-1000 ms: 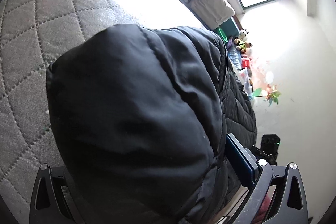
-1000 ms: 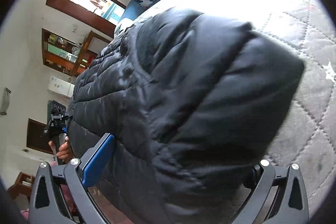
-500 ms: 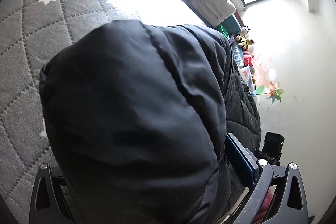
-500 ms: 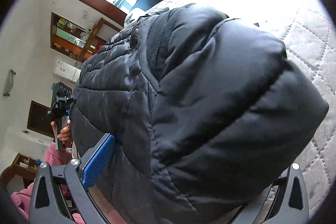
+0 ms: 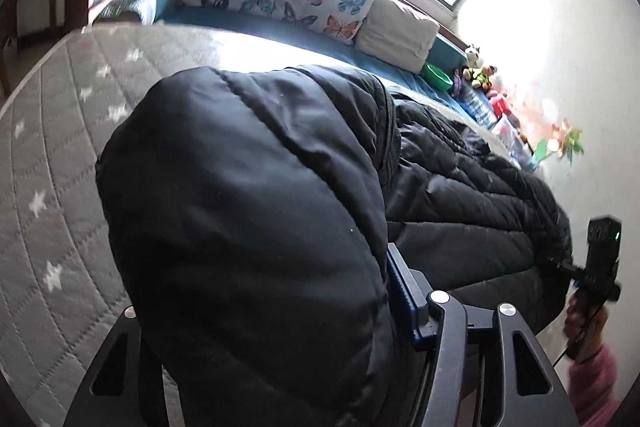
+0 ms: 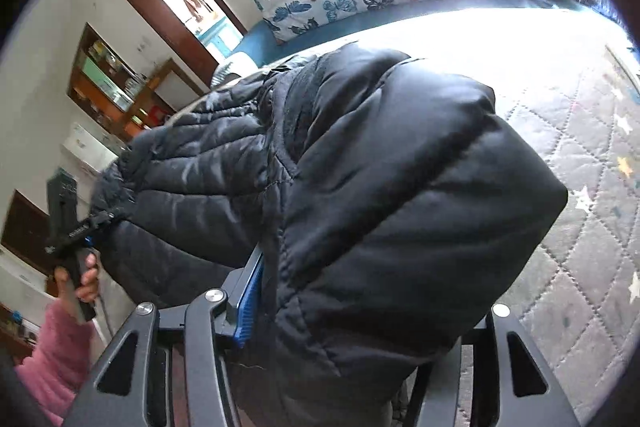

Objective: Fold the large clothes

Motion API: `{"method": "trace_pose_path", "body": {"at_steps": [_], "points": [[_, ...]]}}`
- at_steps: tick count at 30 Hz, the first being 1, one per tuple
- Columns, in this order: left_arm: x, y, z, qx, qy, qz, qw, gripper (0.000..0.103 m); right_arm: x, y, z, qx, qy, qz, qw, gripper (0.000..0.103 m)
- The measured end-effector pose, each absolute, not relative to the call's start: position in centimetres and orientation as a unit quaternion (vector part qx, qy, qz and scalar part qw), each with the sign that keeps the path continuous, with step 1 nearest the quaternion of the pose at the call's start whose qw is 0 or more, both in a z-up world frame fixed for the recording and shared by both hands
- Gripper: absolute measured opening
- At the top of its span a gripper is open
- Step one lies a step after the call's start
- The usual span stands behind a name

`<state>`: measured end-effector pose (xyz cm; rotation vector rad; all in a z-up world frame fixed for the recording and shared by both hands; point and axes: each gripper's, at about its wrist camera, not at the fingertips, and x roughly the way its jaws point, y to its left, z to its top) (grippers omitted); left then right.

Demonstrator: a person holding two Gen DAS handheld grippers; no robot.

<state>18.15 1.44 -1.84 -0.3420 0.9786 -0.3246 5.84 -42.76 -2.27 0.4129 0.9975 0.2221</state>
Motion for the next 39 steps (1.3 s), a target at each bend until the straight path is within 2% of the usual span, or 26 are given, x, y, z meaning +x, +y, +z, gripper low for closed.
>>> {"method": "trace_pose_path", "body": {"at_steps": [2,3,4,8,16,23,29,32,35,38,39], "points": [[17.4,1.1,-1.1,-0.164,0.463,-0.15,0.858,0.054,6.0,-43.1,-2.1,0.21,0.471,0.103,0.85,0.054],[17.0,0.6,-0.2,-0.156,0.454,-0.152,0.864,0.045,6.1,-43.1,-1.9,0.214,0.469,0.102,0.851,0.05],[16.3,0.1,0.7,-0.151,0.445,-0.16,0.868,0.041,6.0,-43.1,-1.5,0.217,0.466,0.102,0.852,0.048],[15.5,-2.9,4.1,-0.114,0.424,-0.176,0.881,0.038,5.9,-42.5,0.3,0.201,0.461,0.101,0.859,0.043],[16.8,-9.4,7.8,-0.132,0.419,-0.219,0.871,0.036,4.0,-45.2,3.6,0.198,0.44,0.079,0.872,0.04],[19.3,-20.9,11.3,-0.12,0.413,-0.267,0.863,0.036,1.3,-49.4,6.3,0.185,0.417,0.035,0.889,0.039],[20.6,-32.6,11.8,-0.1,0.411,-0.311,0.851,0.036,-1.2,-54.7,8.4,0.167,0.397,-0.014,0.902,0.039],[20.7,-38.0,9.8,-0.089,0.43,-0.319,0.84,0.036,-2.2,-57.0,7.4,0.171,0.396,-0.035,0.902,0.039],[20.7,-42.2,7.0,-0.065,0.456,-0.308,0.832,0.038,-2.9,-59.1,3.9,0.185,0.415,-0.054,0.889,0.041],[20.1,-43.9,5.1,-0.047,0.458,-0.29,0.839,0.053,-3.2,-60.7,0.1,0.203,0.442,-0.073,0.871,0.05],[19.9,-44.0,4.6,-0.052,0.458,-0.289,0.839,0.061,-3.4,-61.4,-1.2,0.22,0.444,-0.079,0.865,0.06]]}}
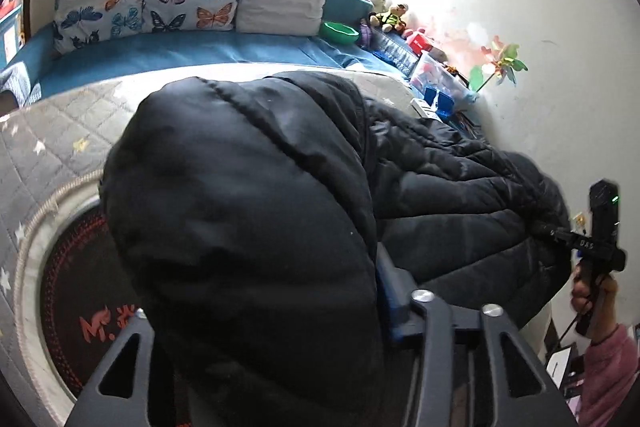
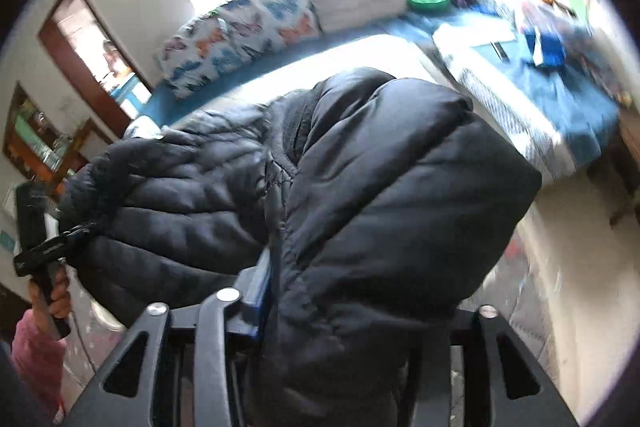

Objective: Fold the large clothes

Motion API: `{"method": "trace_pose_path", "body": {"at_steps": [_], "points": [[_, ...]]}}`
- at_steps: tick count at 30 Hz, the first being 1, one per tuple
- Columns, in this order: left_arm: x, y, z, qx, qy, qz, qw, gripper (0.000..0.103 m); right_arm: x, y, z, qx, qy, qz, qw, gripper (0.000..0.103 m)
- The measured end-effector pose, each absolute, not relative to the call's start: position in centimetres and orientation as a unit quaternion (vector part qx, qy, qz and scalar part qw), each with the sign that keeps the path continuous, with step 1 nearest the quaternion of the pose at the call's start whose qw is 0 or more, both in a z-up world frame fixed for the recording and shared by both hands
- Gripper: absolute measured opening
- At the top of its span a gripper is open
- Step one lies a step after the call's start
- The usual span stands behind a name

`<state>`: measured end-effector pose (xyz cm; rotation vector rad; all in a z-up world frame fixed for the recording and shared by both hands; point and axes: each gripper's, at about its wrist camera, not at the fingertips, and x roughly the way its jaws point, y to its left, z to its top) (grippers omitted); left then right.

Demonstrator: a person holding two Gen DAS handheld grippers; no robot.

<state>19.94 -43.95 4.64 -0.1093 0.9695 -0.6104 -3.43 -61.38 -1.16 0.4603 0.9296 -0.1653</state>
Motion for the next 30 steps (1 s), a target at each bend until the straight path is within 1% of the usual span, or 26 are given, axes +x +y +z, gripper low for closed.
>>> {"method": "trace_pose_path", "body": {"at_steps": [1,2,3,5,7,11,13,16,20,23,25,27,29,30], "points": [[19.6,-44.0,4.3,-0.056,0.462,-0.287,0.838,0.067,-3.9,-62.3,-2.2,0.246,0.439,-0.08,0.86,0.069],[19.4,-44.1,4.1,-0.059,0.466,-0.288,0.835,0.07,-4.1,-63.1,-3.1,0.271,0.437,-0.079,0.854,0.072],[20.0,-44.3,4.1,-0.065,0.473,-0.285,0.831,0.076,-4.3,-63.7,-3.7,0.293,0.435,-0.079,0.848,0.077],[20.1,-44.1,3.8,-0.087,0.489,-0.29,0.818,0.076,-4.4,-64.4,-3.4,0.302,0.435,-0.08,0.844,0.077],[20.7,-42.2,3.5,-0.098,0.496,-0.291,0.812,0.076,-4.7,-64.6,-2.4,0.294,0.438,-0.092,0.845,0.079],[21.9,-39.0,4.8,-0.089,0.492,-0.275,0.821,0.076,-5.7,-64.5,0.7,0.24,0.439,-0.165,0.85,0.079],[20.9,-37.3,6.1,-0.077,0.48,-0.263,0.833,0.076,-6.2,-63.7,2.6,0.207,0.423,-0.196,0.86,0.079],[20.1,-35.7,8.0,-0.059,0.448,-0.24,0.859,0.077,-5.9,-62.0,3.9,0.184,0.403,-0.186,0.877,0.079],[18.1,-33.7,10.3,-0.046,0.416,-0.227,0.88,0.077,-4.6,-60.5,3.6,0.172,0.396,-0.161,0.887,0.079],[16.8,-34.1,12.2,-0.015,0.381,-0.25,0.89,0.077,-4.0,-60.7,2.4,0.171,0.411,-0.182,0.877,0.079],[16.0,-35.2,12.8,0.009,0.36,-0.27,0.893,0.077,-4.3,-60.6,1.8,0.192,0.411,-0.154,0.878,0.079],[16.0,-36.7,12.5,0.019,0.358,-0.286,0.889,0.077,-3.7,-60.6,0.4,0.192,0.423,-0.161,0.871,0.079],[16.4,-38.3,11.3,0.025,0.377,-0.303,0.875,0.076,-3.2,-60.2,-0.3,0.179,0.426,-0.168,0.871,0.079],[16.7,-38.8,10.4,0.03,0.389,-0.303,0.87,0.076,-2.7,-60.1,-0.9,0.17,0.43,-0.168,0.871,0.082]]}}
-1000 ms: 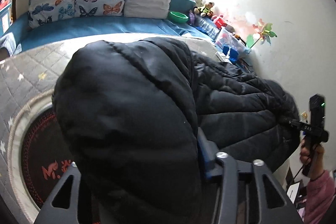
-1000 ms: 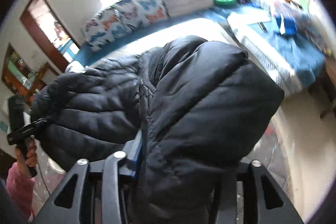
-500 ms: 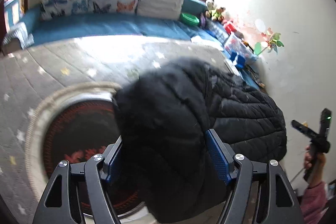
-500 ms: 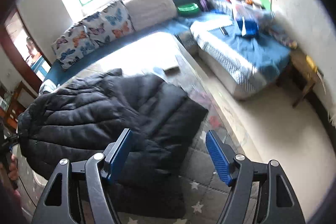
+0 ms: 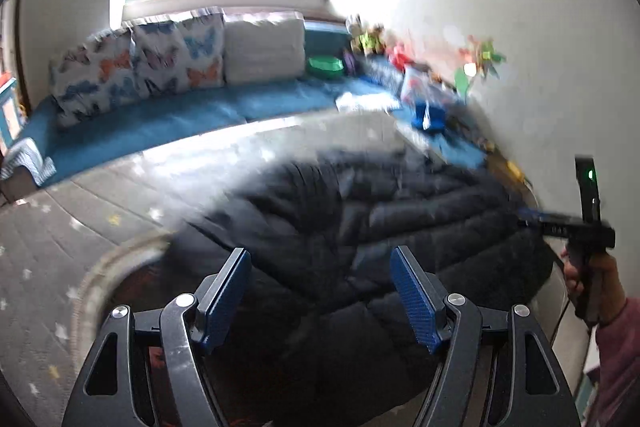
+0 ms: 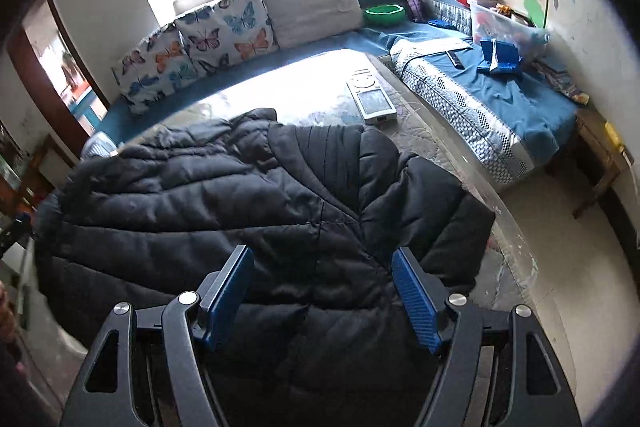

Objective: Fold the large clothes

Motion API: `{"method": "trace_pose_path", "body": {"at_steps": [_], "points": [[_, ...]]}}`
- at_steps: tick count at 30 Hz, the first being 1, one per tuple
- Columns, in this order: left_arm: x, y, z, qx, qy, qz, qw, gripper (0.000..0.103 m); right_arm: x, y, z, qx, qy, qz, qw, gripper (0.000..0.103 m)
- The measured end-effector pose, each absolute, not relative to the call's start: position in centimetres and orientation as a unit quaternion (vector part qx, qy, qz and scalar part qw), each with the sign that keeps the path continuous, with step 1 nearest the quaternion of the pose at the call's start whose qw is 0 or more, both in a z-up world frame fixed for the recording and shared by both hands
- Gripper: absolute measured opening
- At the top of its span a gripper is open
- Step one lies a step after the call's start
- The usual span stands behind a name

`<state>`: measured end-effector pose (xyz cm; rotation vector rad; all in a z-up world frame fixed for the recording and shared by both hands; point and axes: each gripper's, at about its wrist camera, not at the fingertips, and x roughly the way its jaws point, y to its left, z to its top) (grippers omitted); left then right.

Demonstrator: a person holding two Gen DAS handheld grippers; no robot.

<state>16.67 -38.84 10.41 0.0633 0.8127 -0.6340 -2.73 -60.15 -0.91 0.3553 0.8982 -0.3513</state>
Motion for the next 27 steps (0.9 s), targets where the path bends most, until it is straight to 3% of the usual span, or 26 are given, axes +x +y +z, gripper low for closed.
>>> {"method": "trace_pose_path", "body": {"at_steps": [4,9,27], "points": [[17.3,-39.6,6.4,0.056,0.42,-0.278,0.862,0.075,-1.6,-59.6,-2.4,0.143,0.431,-0.16,0.876,0.095],[17.7,-39.4,3.9,0.053,0.429,-0.275,0.859,0.077,-0.2,-59.8,-3.3,0.139,0.413,-0.136,0.89,0.102],[14.0,-40.8,4.7,0.097,0.404,-0.233,0.879,0.084,-1.8,-52.9,0.6,0.047,0.401,-0.145,0.903,0.103]]}}
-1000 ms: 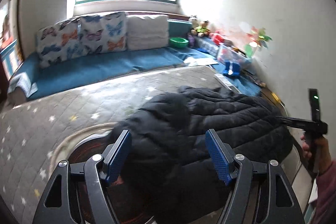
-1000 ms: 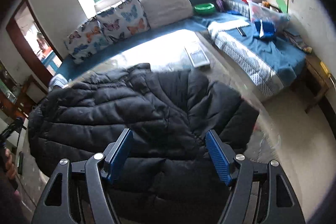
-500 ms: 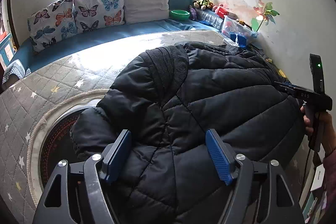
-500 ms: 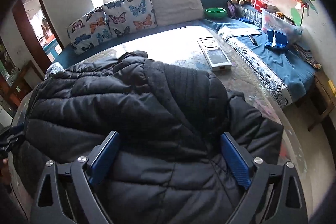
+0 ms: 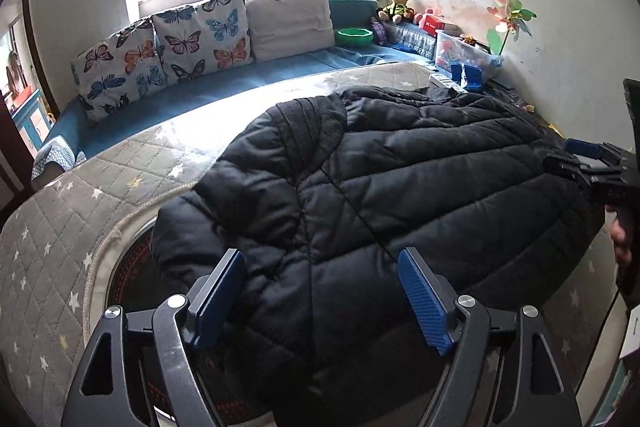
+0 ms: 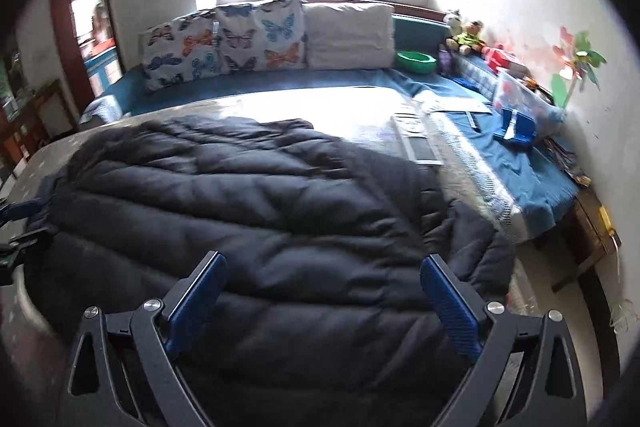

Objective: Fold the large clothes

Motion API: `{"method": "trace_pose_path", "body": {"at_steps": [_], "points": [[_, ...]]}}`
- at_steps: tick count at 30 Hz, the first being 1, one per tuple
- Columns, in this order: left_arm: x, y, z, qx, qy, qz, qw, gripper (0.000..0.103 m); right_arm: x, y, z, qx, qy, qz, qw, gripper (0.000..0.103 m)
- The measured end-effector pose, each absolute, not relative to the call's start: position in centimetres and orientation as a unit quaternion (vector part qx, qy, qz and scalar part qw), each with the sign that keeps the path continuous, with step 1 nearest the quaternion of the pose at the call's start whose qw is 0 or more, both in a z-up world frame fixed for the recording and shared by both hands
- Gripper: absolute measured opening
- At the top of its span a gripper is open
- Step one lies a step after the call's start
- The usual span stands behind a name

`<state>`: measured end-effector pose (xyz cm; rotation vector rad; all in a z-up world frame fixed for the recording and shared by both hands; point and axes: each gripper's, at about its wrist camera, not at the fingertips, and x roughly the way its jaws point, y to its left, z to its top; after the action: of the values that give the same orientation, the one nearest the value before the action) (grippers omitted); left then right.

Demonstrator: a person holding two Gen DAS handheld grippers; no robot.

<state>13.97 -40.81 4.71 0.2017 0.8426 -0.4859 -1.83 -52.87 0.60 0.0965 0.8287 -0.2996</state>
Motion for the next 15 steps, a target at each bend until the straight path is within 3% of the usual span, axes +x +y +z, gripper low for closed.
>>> {"method": "trace_pose_path", "body": {"at_steps": [5,8,15], "points": [[12.5,-40.8,4.2,0.108,0.407,-0.225,0.879,0.084,-1.5,-50.1,-1.1,0.049,0.439,-0.113,0.89,0.103],[11.7,-40.5,4.2,0.109,0.409,-0.225,0.878,0.084,-2.0,-48.1,-1.4,0.004,0.435,-0.14,0.89,0.103],[10.6,-39.7,3.9,0.103,0.404,-0.223,0.881,0.084,-4.1,-45.8,-0.8,0.045,0.421,-0.093,0.901,0.103]]}}
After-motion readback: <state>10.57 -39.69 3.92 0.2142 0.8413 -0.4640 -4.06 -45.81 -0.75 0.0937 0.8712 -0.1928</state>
